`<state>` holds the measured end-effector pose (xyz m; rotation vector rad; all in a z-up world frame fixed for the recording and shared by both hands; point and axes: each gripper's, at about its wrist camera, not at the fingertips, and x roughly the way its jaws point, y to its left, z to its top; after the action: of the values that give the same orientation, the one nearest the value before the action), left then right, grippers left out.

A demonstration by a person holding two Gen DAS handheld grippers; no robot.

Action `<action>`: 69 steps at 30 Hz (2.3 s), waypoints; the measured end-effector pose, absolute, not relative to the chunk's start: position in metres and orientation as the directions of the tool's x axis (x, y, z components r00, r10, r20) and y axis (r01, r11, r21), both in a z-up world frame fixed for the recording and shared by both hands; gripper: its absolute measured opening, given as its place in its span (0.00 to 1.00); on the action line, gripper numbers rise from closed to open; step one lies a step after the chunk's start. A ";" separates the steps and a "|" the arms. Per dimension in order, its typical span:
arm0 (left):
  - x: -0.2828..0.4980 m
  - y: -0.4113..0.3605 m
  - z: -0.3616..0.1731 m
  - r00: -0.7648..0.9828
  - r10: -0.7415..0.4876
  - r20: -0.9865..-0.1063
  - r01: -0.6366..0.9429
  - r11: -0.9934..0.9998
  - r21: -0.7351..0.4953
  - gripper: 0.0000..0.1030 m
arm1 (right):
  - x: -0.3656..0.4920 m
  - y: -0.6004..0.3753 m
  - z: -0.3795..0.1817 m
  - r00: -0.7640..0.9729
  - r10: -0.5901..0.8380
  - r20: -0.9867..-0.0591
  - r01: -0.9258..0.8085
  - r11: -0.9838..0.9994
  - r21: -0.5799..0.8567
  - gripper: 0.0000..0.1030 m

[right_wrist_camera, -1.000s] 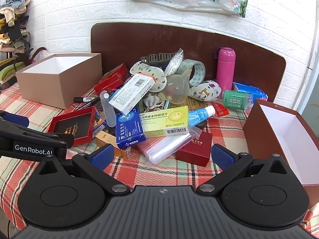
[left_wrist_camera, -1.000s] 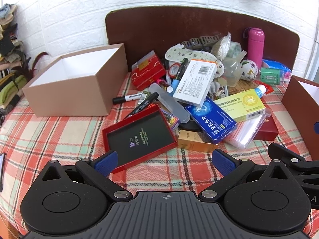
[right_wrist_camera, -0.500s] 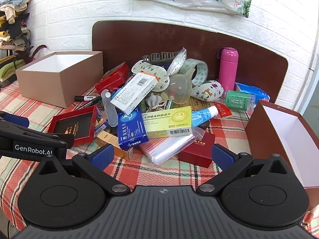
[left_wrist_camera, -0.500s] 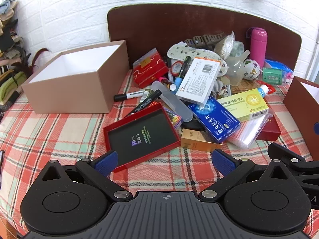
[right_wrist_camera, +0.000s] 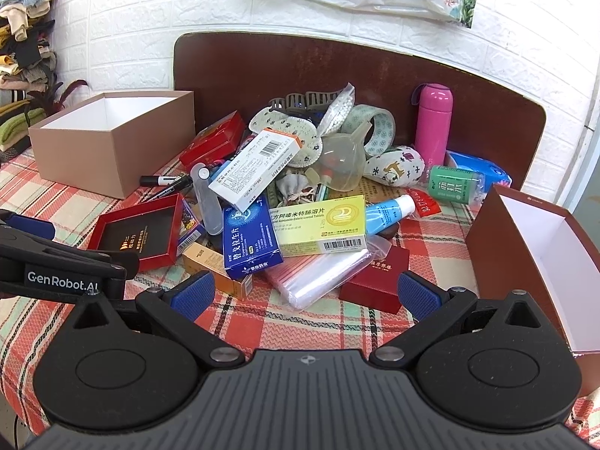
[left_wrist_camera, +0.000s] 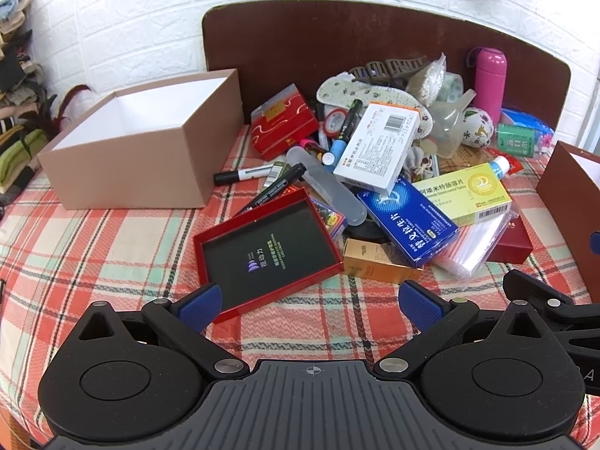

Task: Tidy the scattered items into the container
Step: 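Move the right tool toward the red-framed black tray in the pile, then grasp the red-framed black tray by its rim with the right tool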

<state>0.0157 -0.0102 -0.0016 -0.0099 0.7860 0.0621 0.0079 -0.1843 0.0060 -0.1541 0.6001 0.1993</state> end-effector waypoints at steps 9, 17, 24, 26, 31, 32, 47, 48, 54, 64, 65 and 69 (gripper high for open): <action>0.025 -0.008 -0.010 0.688 0.048 -0.724 -0.057 0.998 0.012 1.00 | 0.017 -0.183 -0.001 0.793 0.142 -0.593 -0.233 0.969 -0.079 1.00; 0.039 0.000 -0.022 0.669 0.023 -0.743 -0.044 0.999 -0.008 1.00 | 0.032 -0.179 -0.012 0.769 0.144 -0.623 -0.240 0.968 -0.072 1.00; 0.056 0.024 -0.037 0.646 0.022 -0.763 -0.067 0.997 -0.028 1.00 | 0.054 -0.166 -0.029 0.727 0.171 -0.665 -0.277 0.959 -0.056 1.00; 0.062 0.031 -0.042 0.634 0.028 -0.773 -0.077 0.997 -0.026 0.99 | 0.061 -0.160 -0.033 0.717 0.181 -0.673 -0.291 0.955 -0.053 1.00; 0.075 0.048 -0.053 0.602 0.024 -0.799 -0.085 0.996 -0.034 0.96 | 0.076 -0.142 -0.040 0.690 0.221 -0.689 -0.338 0.941 -0.036 1.00; 0.076 0.052 -0.054 0.598 0.018 -0.801 -0.084 0.996 -0.040 0.93 | 0.078 -0.138 -0.041 0.683 0.239 -0.691 -0.353 0.935 -0.025 1.00; 0.088 0.111 -0.068 0.565 -0.060 -0.823 -0.150 0.973 -0.174 0.58 | 0.103 -0.085 -0.038 0.623 0.409 -0.667 -0.511 0.858 0.049 0.71; 0.090 0.115 -0.071 0.557 -0.071 -0.827 -0.156 0.970 -0.187 0.54 | 0.105 -0.080 -0.041 0.611 0.413 -0.675 -0.524 0.851 0.046 0.68; 0.095 0.118 -0.079 0.559 -0.094 -0.824 -0.124 0.973 -0.195 0.31 | 0.111 -0.058 -0.055 0.571 0.413 -0.709 -0.572 0.820 0.017 0.40; 0.096 0.135 -0.081 0.567 -0.132 -0.813 -0.156 0.952 -0.263 0.15 | 0.112 -0.055 -0.058 0.571 0.386 -0.724 -0.561 0.828 -0.002 0.26; 0.095 0.133 -0.081 0.566 -0.126 -0.815 -0.156 0.954 -0.256 0.33 | 0.110 -0.055 -0.058 0.574 0.382 -0.725 -0.561 0.828 -0.008 0.25; 0.089 0.124 -0.083 0.579 -0.085 -0.811 -0.153 0.966 -0.210 0.50 | 0.104 -0.057 -0.056 0.573 0.377 -0.727 -0.558 0.830 -0.010 0.25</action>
<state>0.0886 0.1237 -0.0828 -0.2706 0.9553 0.0406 0.1042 -0.0569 -0.0565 -0.2499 0.7869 0.5548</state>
